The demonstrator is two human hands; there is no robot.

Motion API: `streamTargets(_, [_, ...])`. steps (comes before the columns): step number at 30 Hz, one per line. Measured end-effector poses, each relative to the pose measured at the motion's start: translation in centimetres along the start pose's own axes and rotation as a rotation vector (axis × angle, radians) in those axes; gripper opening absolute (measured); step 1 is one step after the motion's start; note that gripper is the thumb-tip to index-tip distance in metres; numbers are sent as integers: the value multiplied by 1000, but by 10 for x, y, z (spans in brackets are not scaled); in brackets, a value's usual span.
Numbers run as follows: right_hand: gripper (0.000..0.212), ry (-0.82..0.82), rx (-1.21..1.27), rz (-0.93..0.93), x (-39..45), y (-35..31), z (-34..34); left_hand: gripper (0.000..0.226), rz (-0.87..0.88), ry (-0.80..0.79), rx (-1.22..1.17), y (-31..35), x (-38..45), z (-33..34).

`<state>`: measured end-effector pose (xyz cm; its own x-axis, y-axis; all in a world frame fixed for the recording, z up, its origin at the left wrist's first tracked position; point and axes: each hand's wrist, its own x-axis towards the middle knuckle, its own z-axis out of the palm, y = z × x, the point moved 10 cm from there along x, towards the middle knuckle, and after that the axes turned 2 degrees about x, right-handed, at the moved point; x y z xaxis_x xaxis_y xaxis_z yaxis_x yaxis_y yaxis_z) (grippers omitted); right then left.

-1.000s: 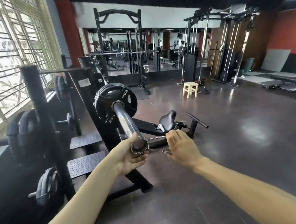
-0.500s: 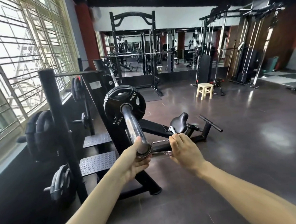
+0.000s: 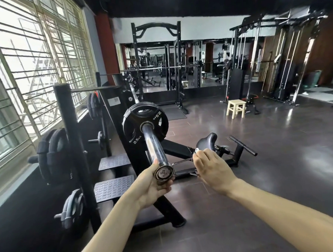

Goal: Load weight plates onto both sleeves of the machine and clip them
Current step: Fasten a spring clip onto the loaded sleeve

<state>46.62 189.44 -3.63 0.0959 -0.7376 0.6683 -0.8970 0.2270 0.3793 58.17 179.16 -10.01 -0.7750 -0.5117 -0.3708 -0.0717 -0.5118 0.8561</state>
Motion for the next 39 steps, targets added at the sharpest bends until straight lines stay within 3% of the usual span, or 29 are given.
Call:
streamTargets(4, [52, 55, -36, -7, 0, 1, -5, 62, 14, 98, 4, 0, 0, -2])
streamTargets(8, [64, 57, -5, 129, -18, -11, 8, 66, -18, 147, 214, 8, 3, -9])
streamTargets(10, [74, 17, 15, 195, -19, -11, 22, 68, -25, 142, 269, 14, 7, -9])
streamTargets(16, [86, -27, 51, 159, -11, -4, 25, 66, -26, 113, 265, 18, 10, -8])
streamTargets(19, [73, -82, 184, 202, -12, -3, 16, 66, 9, 157, 302, 17, 10, -14])
streamTargets(21, [56, -171, 529, 564, -13, 20, 14, 63, -9, 130, 311, 14, 13, -15])
streamTargets(24, [55, -295, 1179, 1521, -50, 51, 46, 57, -48, 102, 336, 14, 12, -13])
streamTargets(26, [52, -537, 1399, 1728, -53, 40, 63, 56, -72, 107, 389, 16, 11, -14])
streamTargets(29, [59, -849, 1428, 1679, -51, 27, 76, 66, -84, 99, 559, 21, 6, -13])
streamTargets(32, [77, -998, 1497, 1638, -57, 13, 85, 80, -80, 115, 767, 20, 0, -12])
streamTargets(39, [92, -1326, 1635, 1331, -62, 8, 97, 82, -200, 23, 735, 18, 1, -15])
